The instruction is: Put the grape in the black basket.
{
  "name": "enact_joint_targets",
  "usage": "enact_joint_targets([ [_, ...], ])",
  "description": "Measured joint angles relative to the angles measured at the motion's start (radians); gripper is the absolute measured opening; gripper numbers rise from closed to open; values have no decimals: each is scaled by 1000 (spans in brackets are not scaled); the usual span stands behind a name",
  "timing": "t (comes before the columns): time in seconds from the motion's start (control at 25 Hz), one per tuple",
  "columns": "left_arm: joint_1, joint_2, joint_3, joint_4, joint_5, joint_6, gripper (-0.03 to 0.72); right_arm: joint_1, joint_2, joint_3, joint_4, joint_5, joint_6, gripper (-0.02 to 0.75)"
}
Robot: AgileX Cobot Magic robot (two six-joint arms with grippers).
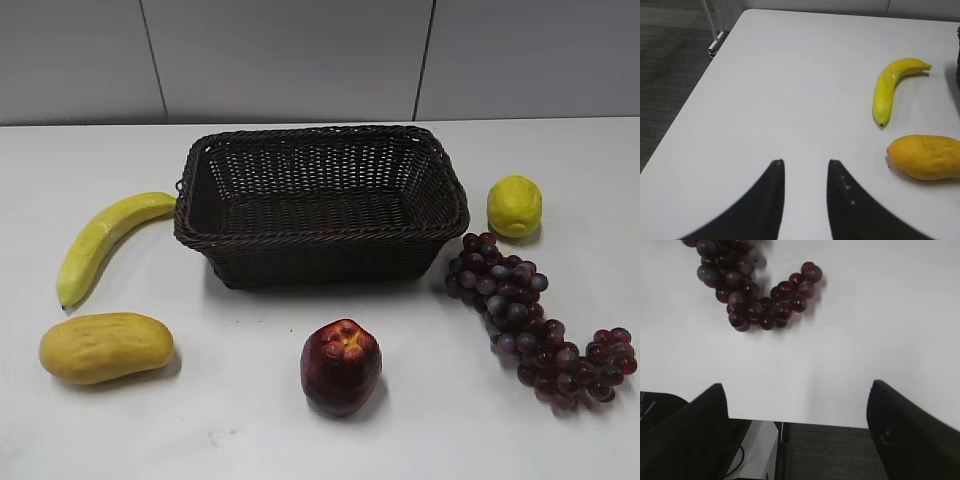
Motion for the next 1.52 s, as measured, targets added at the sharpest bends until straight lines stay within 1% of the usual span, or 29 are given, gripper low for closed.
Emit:
enact_joint_targets([
  [0.24,0,0,0,0,0,0,236,0,254,-86,91,-69,-142,659],
  [0.32,0,0,0,0,0,0,236,13,326,-109,115,-89,-175,658],
  [0.4,0,0,0,0,0,0,236,48,396,-126,120,-118,-188,658],
  [0.6,0,0,0,0,0,0,236,203,551,-185,111,-203,-190,657],
  [0.72,0,0,0,0,0,0,236,258,650,-223,83,-255,-149,656],
  [0.96,0,0,0,0,0,0,236,268,850,-241,57,-303,-114,654],
  [1.08,0,0,0,0,0,0,236,268,913,-242,50,-315,-98,650],
  [1.12,0,0,0,0,0,0,236,268,928,-242,50,-318,-95,637],
  [1.2,0,0,0,0,0,0,236,268,941,-244,48,-322,-94,586],
  [1.24,0,0,0,0,0,0,236,268,942,-244,48,-323,-92,535],
  [1.4,0,0,0,0,0,0,236,268,931,-250,44,-314,-90,254],
  [1.52,0,0,0,0,0,0,236,268,896,-264,43,-301,-70,241],
])
